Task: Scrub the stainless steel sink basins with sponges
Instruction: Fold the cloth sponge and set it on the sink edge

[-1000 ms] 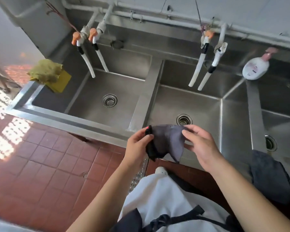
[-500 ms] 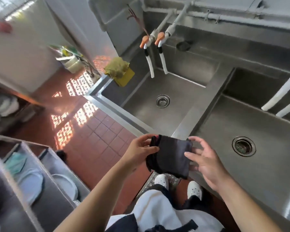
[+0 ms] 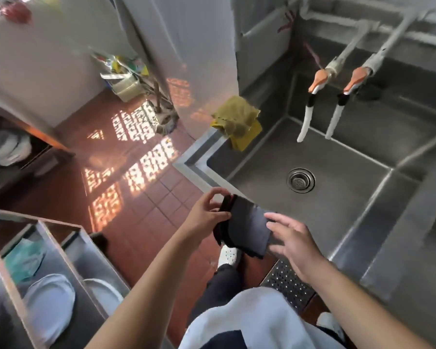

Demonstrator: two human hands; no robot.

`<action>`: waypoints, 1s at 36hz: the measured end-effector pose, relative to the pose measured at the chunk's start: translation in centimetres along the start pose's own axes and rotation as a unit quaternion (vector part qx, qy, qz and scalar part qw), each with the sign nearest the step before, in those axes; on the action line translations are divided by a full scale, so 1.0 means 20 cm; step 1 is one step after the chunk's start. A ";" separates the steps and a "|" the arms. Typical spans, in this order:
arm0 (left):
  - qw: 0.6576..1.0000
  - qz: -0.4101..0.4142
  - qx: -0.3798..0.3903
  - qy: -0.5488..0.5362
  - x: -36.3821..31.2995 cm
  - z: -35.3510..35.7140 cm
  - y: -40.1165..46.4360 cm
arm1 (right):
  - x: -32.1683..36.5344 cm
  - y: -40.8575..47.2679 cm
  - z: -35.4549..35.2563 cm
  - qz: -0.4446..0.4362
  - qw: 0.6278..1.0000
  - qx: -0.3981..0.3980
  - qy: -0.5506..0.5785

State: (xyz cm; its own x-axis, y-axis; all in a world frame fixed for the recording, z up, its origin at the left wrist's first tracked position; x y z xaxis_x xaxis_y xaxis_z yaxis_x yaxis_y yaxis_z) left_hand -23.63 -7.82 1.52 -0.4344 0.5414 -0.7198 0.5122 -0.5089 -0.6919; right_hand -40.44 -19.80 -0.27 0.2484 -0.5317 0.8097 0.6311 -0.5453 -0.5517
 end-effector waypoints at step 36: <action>0.766 0.227 0.076 0.597 -0.23 0.26 0.27 | 0.01 -0.12 -0.11 0.007 0.831 -0.149 -0.536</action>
State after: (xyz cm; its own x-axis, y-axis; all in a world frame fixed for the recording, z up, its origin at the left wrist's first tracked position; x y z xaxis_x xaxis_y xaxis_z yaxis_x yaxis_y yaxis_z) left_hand -22.68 -16.61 0.85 0.7956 0.4660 -0.3871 0.2780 -0.8486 -0.4501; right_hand -43.50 -20.11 0.72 0.8666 0.2566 0.4279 0.4527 -0.7648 -0.4583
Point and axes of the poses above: each hand's wrist, its own y-axis towards the middle knuckle, its own z-axis out of the palm, x = y × z, the point moved 9 cm from there along y, towards the middle knuckle, and after that the axes turned 9 degrees about -z, right-handed, at the moved point
